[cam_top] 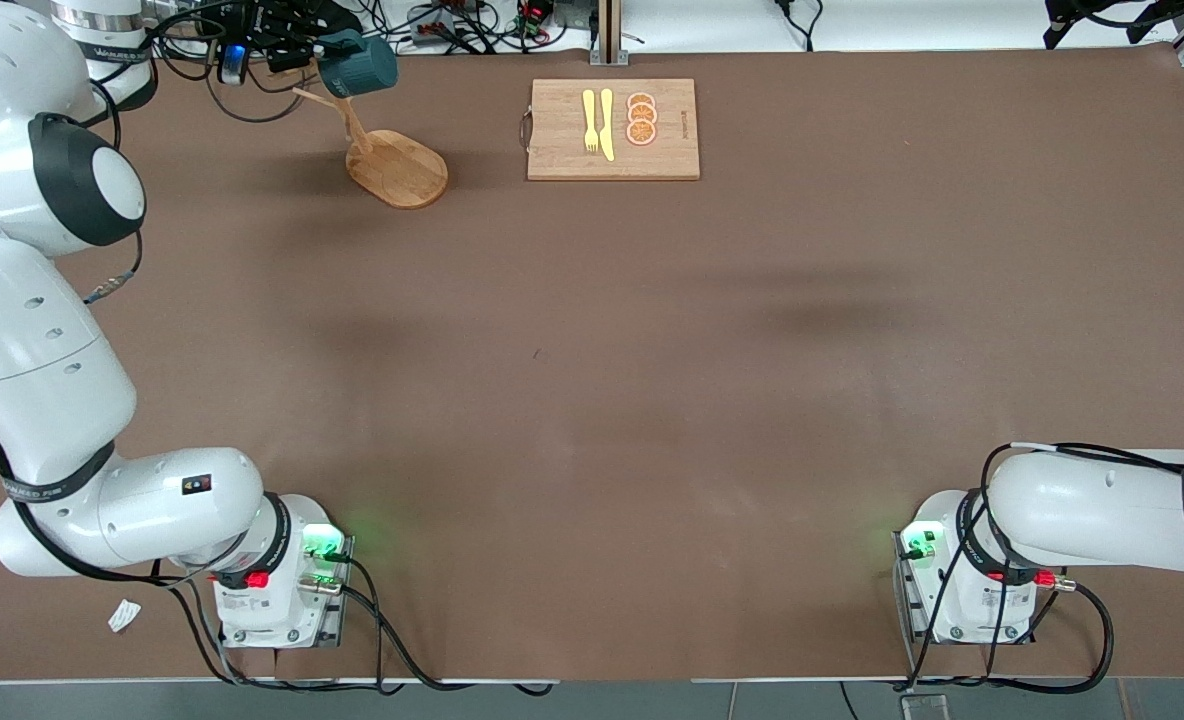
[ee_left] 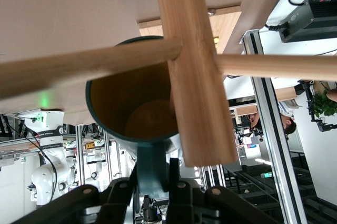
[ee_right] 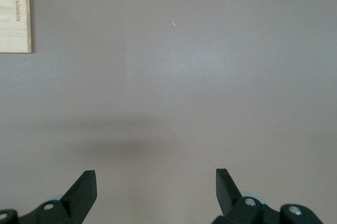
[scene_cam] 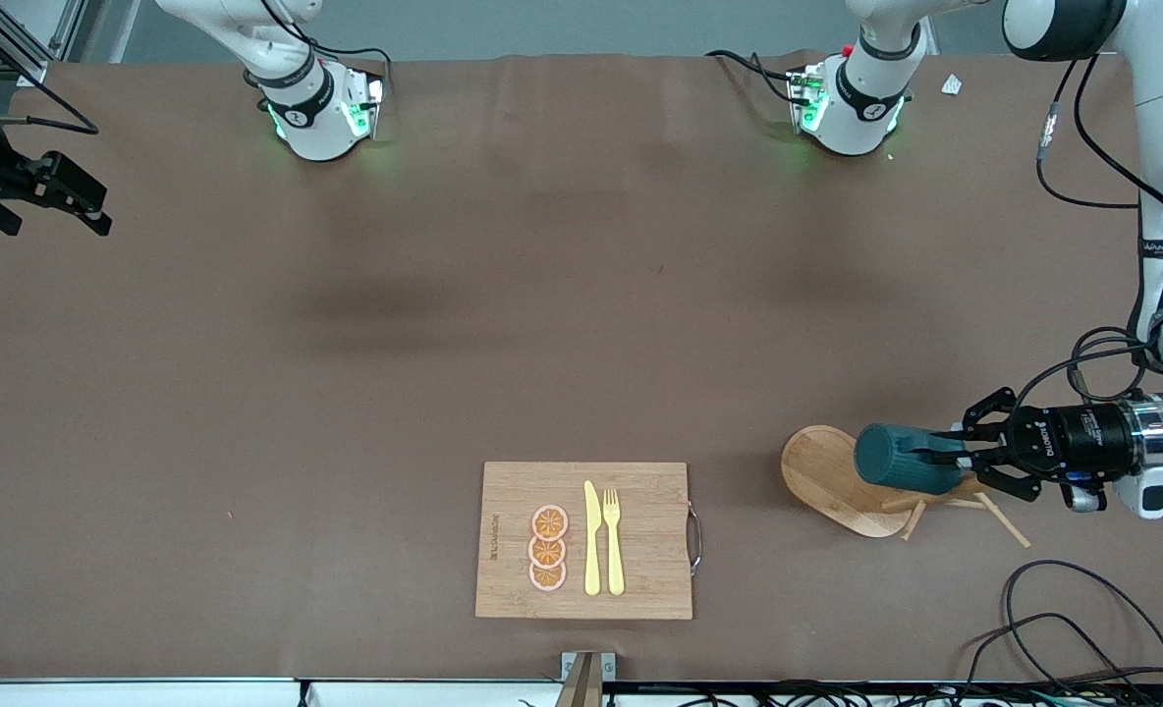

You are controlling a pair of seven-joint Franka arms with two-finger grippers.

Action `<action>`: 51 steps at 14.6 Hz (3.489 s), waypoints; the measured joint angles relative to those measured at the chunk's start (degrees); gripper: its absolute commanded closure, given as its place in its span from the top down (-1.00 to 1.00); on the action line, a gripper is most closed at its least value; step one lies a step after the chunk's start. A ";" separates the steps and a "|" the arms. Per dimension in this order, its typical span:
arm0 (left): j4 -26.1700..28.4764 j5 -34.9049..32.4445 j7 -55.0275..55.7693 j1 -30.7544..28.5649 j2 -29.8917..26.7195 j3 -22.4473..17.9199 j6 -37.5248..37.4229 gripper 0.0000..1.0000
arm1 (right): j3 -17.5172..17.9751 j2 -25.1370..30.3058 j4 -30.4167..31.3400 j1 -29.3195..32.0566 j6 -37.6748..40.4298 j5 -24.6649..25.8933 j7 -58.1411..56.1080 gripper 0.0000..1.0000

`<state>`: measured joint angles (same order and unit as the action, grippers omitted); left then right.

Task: Pass cup and hang on rack

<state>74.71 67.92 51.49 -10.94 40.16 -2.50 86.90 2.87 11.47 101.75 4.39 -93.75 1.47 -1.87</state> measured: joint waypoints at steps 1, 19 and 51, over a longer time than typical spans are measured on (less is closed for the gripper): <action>-0.02 0.00 0.00 -0.01 0.00 -0.15 0.00 -0.92 | 0.00 0.00 0.00 0.00 0.01 0.00 0.00 1.00; -2.55 -6.75 0.00 2.47 -1.79 0.07 0.67 1.00 | -0.22 0.00 0.00 0.04 0.68 0.00 0.02 1.00; 9.84 -69.18 -45.62 11.37 -40.68 6.73 -9.58 1.00 | -0.21 0.00 -0.03 0.04 1.20 0.00 0.05 1.00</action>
<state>84.55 -1.27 5.88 0.42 -0.52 4.22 77.32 2.66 11.46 101.72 4.43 -92.56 1.47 -1.82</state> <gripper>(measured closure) 0.000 0.000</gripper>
